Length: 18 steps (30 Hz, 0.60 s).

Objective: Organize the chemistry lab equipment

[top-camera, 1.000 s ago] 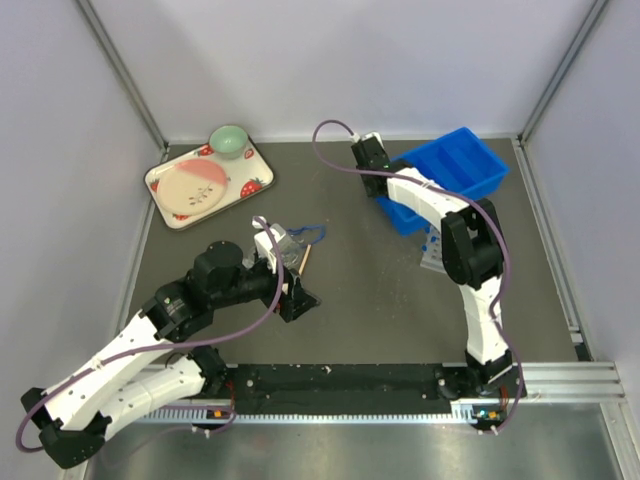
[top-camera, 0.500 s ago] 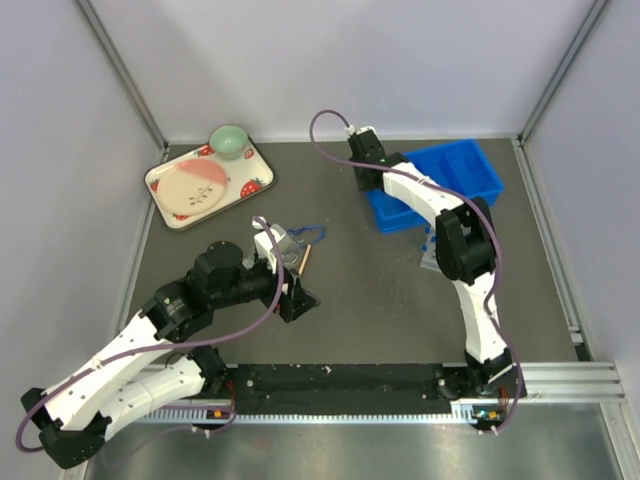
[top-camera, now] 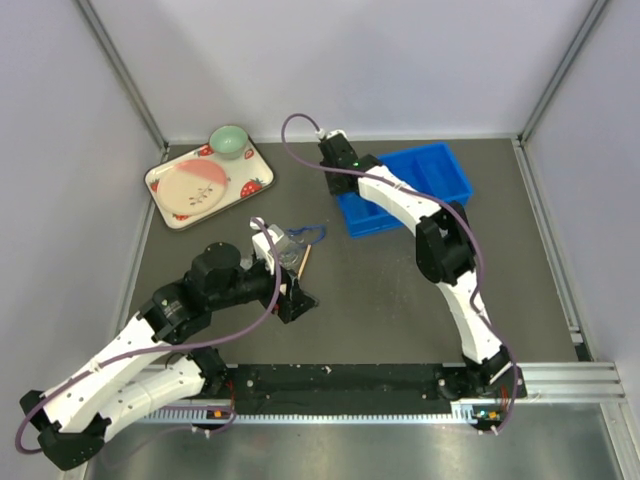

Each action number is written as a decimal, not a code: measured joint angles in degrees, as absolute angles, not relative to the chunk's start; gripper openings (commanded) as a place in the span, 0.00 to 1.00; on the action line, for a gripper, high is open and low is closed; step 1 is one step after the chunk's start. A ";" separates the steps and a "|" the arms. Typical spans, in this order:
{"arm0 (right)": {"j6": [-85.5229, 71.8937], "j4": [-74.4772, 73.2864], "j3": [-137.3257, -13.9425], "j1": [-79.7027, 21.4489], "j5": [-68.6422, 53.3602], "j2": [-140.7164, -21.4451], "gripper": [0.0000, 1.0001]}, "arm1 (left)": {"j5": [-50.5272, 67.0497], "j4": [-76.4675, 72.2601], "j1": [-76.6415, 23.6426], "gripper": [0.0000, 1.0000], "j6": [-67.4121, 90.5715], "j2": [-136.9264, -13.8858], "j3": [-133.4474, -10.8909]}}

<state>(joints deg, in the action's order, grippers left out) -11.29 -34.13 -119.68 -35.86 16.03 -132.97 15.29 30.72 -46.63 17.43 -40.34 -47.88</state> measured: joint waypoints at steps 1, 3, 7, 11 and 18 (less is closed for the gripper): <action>-11.60 -34.26 -120.29 -36.40 15.79 -133.40 0.00 | 15.29 30.81 -46.63 0.99 17.43 -40.21 -47.88; -11.86 -34.20 -120.95 -37.30 15.25 -133.80 0.00 | 15.29 30.96 -46.63 0.99 17.43 -40.03 -47.88; -12.21 -34.24 -120.95 -38.81 14.74 -133.80 0.00 | 15.29 31.29 -46.63 0.99 17.43 -39.86 -47.88; -12.29 -34.24 -120.92 -40.27 14.90 -133.80 0.00 | 15.31 31.33 -46.63 0.99 17.43 -39.86 -47.88; -14.15 -33.26 -120.95 -43.31 15.33 -134.21 0.00 | 15.57 31.44 -46.63 0.99 17.91 -39.05 -47.88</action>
